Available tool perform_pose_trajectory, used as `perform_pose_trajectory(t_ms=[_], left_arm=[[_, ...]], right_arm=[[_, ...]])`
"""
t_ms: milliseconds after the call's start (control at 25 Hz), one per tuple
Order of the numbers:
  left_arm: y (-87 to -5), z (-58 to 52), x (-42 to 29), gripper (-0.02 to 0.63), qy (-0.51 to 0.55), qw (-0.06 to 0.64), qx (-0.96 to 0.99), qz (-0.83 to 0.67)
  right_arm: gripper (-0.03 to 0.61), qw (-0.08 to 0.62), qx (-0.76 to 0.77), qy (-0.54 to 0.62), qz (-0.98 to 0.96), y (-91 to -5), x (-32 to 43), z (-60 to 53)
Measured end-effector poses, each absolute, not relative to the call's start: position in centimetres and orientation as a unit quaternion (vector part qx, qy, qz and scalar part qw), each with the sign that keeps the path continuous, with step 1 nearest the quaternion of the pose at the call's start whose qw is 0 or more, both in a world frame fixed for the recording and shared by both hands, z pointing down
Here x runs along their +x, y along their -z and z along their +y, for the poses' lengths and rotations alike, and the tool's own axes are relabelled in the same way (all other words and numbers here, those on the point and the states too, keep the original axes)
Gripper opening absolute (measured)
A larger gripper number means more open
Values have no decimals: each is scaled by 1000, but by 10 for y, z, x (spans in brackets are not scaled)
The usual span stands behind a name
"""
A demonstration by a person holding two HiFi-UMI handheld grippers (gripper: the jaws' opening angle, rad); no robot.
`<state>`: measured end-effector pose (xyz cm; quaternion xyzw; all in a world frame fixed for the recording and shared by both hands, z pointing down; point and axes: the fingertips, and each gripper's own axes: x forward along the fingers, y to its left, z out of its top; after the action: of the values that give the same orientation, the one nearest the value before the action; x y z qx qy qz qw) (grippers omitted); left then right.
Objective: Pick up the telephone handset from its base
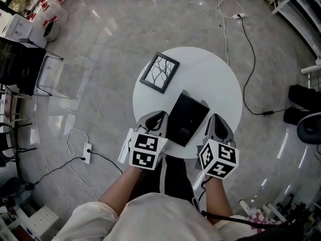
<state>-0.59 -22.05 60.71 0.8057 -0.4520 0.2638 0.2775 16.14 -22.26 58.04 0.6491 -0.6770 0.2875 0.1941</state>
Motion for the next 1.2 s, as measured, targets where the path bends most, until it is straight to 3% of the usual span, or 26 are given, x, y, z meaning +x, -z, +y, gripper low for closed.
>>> perform_pose_trajectory(t_ms=[160,280,720,1200], left_arm=[[-610,-218,1,27,-261,297,813,-428],[-615,-216,4,100,-266,303,814,-417],[-631,-202,28,274,-277,344,825,-353],[-642,-205,44,316,-259,375,831,-318]], right_arm=[[25,194,652,-289,-673,-582,164,-220],[25,194,656,-291,-669,-584,167,-219],[25,196,663,-298,-658,-588,176,-210],[25,202,670,-305,-646,-595,190,-201]])
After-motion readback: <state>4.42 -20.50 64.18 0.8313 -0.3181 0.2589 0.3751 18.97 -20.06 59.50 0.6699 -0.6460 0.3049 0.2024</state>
